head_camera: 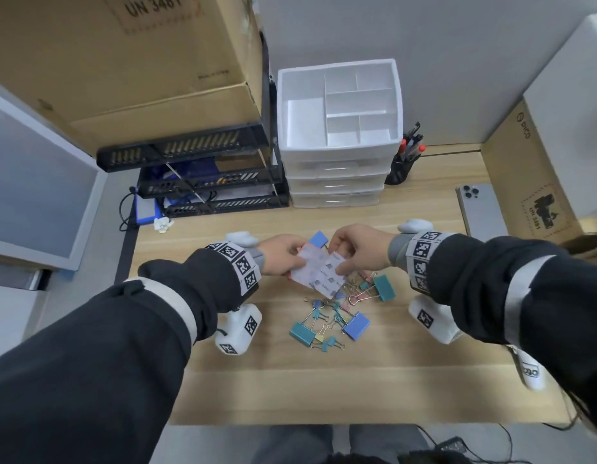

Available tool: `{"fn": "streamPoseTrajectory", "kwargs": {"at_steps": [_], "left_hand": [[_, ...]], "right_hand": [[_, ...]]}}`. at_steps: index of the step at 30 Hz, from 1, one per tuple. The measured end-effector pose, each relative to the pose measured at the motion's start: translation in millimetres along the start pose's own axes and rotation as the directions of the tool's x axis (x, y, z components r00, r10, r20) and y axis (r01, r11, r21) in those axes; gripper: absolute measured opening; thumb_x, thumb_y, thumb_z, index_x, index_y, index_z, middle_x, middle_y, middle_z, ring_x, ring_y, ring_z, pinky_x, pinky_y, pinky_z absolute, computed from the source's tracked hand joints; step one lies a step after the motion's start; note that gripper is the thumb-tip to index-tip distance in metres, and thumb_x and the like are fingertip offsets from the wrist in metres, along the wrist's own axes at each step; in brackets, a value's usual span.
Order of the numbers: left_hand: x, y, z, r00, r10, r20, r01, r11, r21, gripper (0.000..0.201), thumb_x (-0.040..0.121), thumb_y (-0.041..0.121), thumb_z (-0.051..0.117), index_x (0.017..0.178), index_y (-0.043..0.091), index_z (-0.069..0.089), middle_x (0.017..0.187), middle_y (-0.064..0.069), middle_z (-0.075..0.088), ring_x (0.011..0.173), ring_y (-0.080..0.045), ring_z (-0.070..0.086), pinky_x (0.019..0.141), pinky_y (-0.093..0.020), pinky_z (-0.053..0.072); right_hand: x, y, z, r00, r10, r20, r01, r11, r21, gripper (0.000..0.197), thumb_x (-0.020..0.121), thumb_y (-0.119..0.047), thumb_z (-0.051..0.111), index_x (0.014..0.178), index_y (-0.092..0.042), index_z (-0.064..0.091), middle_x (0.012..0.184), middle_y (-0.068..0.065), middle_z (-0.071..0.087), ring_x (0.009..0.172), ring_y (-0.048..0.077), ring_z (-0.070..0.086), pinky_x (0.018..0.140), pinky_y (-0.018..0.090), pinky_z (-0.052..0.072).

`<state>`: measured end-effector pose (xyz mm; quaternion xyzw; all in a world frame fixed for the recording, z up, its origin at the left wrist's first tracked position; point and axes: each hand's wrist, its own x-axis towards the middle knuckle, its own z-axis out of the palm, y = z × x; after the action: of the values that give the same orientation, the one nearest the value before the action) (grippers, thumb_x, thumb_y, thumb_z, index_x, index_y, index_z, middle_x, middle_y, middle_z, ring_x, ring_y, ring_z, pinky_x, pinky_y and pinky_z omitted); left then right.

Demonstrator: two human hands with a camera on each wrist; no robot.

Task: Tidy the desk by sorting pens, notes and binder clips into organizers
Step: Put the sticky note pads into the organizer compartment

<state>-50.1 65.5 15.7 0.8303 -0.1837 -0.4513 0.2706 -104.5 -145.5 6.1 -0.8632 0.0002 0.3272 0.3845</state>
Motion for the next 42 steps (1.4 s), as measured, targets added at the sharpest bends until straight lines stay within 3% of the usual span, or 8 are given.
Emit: {"fn": "streamPoseTrajectory", "kwargs": {"at_steps": [6, 11, 17, 20, 24, 28, 34, 42], "left_hand": [[-1, 15, -11, 1.0, 0.014, -0.003, -0.014, 0.995, -0.099, 0.021, 0.098, 0.008, 0.055, 0.112, 0.021, 0.064, 0.096, -0.015, 0.071, 0.084, -0.026, 0.067, 0.089, -0.046, 0.057], [-6, 19, -23, 0.998, 0.032, -0.051, -0.038, 0.993, -0.111, 0.027, 0.098, 0.009, 0.056, 0.123, 0.015, 0.064, 0.086, -0.01, 0.072, 0.082, -0.023, 0.068, 0.088, -0.042, 0.057], [-21, 41, -56, 0.986, 0.069, -0.152, -0.084, 0.992, -0.098, 0.013, 0.099, 0.013, 0.052, 0.098, 0.019, 0.064, 0.092, -0.018, 0.073, 0.074, -0.026, 0.071, 0.071, -0.035, 0.053], [-22, 56, -74, 0.942, 0.05, -0.331, -0.064, 0.998, -0.03, 0.027, 0.104, 0.036, 0.041, 0.087, 0.02, 0.055, 0.089, -0.01, 0.07, 0.076, -0.029, 0.072, 0.065, -0.03, 0.05], [-14, 57, -91, 0.853, 0.14, -0.503, -0.028, 0.974, 0.223, 0.035, 0.101, 0.046, 0.043, 0.113, 0.015, 0.053, 0.09, -0.004, 0.065, 0.082, -0.025, 0.065, 0.067, -0.036, 0.046], [-2, 57, -99, 0.806, 0.327, -0.494, -0.088, 0.891, 0.446, 0.036, 0.1, 0.033, 0.05, 0.129, 0.012, 0.049, 0.118, -0.005, 0.05, 0.083, -0.021, 0.056, 0.074, -0.035, 0.046], [13, 71, -121, 0.694, 0.635, -0.341, -0.128, 0.574, 0.808, 0.022, 0.081, 0.015, 0.059, 0.098, 0.002, 0.062, 0.113, -0.017, 0.054, 0.101, -0.035, 0.049, 0.077, -0.041, 0.047], [46, 79, -133, 0.822, 0.515, -0.243, 0.053, 0.355, 0.933, 0.004, 0.074, 0.013, 0.064, 0.078, 0.012, 0.063, 0.089, -0.008, 0.056, 0.085, -0.029, 0.049, 0.067, -0.033, 0.029]], "right_hand": [[3, -11, -15, 0.974, 0.018, -0.227, -0.013, 1.0, 0.024, 0.03, 0.073, -0.026, 0.088, 0.098, -0.024, 0.071, 0.085, -0.009, 0.063, 0.075, 0.01, 0.06, 0.076, 0.029, 0.055], [-1, -22, -29, 0.971, -0.036, -0.238, 0.028, 0.999, -0.034, 0.016, 0.081, -0.036, 0.079, 0.096, -0.03, 0.078, 0.088, -0.013, 0.073, 0.07, 0.007, 0.059, 0.067, 0.025, 0.049], [-1, -55, -63, 0.975, -0.124, -0.185, 0.113, 0.991, -0.072, 0.008, 0.091, -0.032, 0.07, 0.093, -0.026, 0.074, 0.081, -0.008, 0.069, 0.069, 0.006, 0.058, 0.064, 0.023, 0.047], [5, -75, -96, 0.946, -0.17, -0.276, 0.15, 0.984, -0.092, 0.017, 0.093, -0.031, 0.066, 0.096, -0.016, 0.074, 0.083, 0.002, 0.071, 0.065, 0.011, 0.058, 0.068, 0.03, 0.052], [22, -102, -148, 0.875, -0.2, -0.441, 0.155, 0.979, -0.135, 0.012, 0.093, -0.027, 0.063, 0.093, -0.018, 0.071, 0.082, 0.005, 0.071, 0.06, 0.014, 0.06, 0.068, 0.032, 0.054], [48, -117, -178, 0.88, -0.148, -0.451, 0.074, 0.981, -0.177, 0.009, 0.092, -0.017, 0.058, 0.088, -0.02, 0.066, 0.064, -0.004, 0.064, 0.055, 0.01, 0.058, 0.062, 0.024, 0.046], [93, -122, -197, 0.868, -0.101, -0.485, -0.042, 0.961, -0.275, 0.022, 0.087, -0.014, 0.058, 0.103, -0.015, 0.074, 0.076, -0.005, 0.066, 0.077, 0.02, 0.062, 0.071, 0.026, 0.047], [123, -115, -204, 0.79, -0.265, -0.553, -0.065, 0.861, -0.505, 0.034, 0.087, -0.019, 0.062, 0.121, -0.018, 0.063, 0.119, 0.006, 0.06, 0.098, 0.032, 0.063, 0.08, 0.036, 0.049]]}}
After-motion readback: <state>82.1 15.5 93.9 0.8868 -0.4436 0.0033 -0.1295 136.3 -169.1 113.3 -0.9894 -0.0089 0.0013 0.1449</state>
